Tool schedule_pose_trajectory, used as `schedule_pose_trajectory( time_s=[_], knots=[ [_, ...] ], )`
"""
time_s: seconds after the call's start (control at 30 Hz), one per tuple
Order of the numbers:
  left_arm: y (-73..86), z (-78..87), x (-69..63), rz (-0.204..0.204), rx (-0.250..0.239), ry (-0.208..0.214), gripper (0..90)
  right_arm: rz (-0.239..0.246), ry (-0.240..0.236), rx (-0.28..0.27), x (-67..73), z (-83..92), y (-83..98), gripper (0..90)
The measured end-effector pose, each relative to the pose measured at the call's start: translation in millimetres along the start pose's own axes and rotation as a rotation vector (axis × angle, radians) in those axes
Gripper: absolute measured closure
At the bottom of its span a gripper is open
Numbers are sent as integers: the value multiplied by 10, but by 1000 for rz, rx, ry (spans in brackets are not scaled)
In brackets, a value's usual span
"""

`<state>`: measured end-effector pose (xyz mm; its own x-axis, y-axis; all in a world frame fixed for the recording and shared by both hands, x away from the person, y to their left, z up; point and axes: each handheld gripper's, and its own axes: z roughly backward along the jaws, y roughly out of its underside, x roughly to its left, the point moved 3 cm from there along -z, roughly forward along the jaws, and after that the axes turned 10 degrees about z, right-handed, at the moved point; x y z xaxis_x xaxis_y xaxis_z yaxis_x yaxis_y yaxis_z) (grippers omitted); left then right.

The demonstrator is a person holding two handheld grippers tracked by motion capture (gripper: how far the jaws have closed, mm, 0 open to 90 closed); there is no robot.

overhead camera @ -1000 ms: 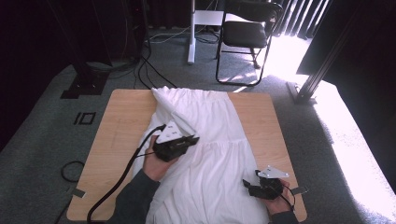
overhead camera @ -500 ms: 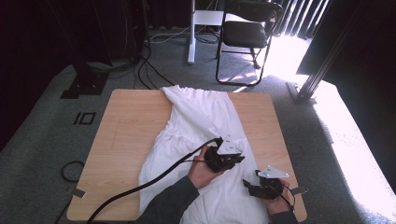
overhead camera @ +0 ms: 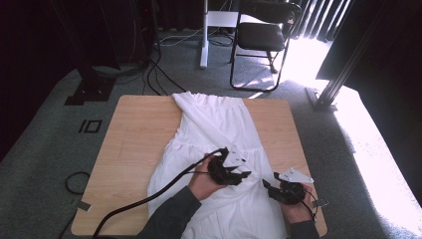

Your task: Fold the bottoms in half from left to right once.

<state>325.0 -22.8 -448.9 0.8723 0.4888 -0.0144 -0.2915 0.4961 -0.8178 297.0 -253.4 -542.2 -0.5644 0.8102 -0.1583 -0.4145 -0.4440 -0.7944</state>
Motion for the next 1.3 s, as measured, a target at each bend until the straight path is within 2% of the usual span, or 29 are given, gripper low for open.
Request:
schedule_pose_trajectory(
  time_s=[0.03,0.07,0.13,0.17,0.2,0.27,0.3,0.33,0.43,0.53,0.57,0.6,0.63,0.7,0.83,0.87,0.93,0.97,1.03,1.07,1.1,1.13,1.2,1.3],
  knots=[
    [25,106,89,11,-10,-37,573,-6,6,-12,-11,6,-59,466],
    [25,106,89,11,-10,-37,573,-6,6,-12,-11,6,-59,466],
    [115,286,272,39,-12,-87,573,-36,-13,-49,-29,-8,-195,467],
    [193,377,376,55,-10,-122,573,-43,-25,-62,-28,-26,-245,474],
    [249,431,440,64,-6,-142,573,-47,-43,-68,-17,-57,-303,479],
    [420,559,603,108,4,-175,578,-36,-55,-69,16,-115,-375,483],
    [519,615,678,125,12,-196,581,-31,-84,-54,64,-211,-436,492],
    [627,661,746,151,21,-214,581,-31,-84,-54,64,-211,-436,492],
    [974,768,933,217,56,-266,576,-34,-107,-7,125,-402,-468,485],
    [1245,837,1064,301,53,-287,556,-45,-147,40,176,-580,-473,479],
    [1322,848,1107,330,57,-288,554,-37,-152,57,199,-626,-479,498],
    [1368,848,1129,345,57,-291,542,-18,-159,77,232,-663,-490,579],
    [1394,843,1141,348,61,-295,533,4,-161,90,255,-672,-505,708],
    [1443,801,1153,350,77,-302,516,30,-164,80,279,-631,-551,880],
    [1439,758,1115,339,65,-290,495,55,-115,-21,225,-344,-687,891],
    [1436,756,1107,339,63,-289,495,43,-80,-109,155,-145,-755,891],
    [1439,740,1086,332,70,-288,494,4,-27,-185,34,84,-794,891],
    [1449,717,1072,328,79,-287,494,-7,1,-200,-25,147,-784,891],
    [1473,662,1051,321,98,-277,491,-28,63,-143,-202,145,-652,891],
    [1473,662,1051,321,98,-277,491,-28,63,-143,-202,145,-652,891],
    [1495,603,1021,314,113,-267,491,-47,69,-99,-271,81,-552,891],
    [1502,573,1009,313,120,-263,492,-84,54,9,-375,-121,-292,889],
    [1522,515,992,311,138,-251,492,-99,34,85,-389,-298,-92,885],
    [1570,437,991,310,173,-247,492,-96,41,120,-386,-409,28,882]
  ],
)
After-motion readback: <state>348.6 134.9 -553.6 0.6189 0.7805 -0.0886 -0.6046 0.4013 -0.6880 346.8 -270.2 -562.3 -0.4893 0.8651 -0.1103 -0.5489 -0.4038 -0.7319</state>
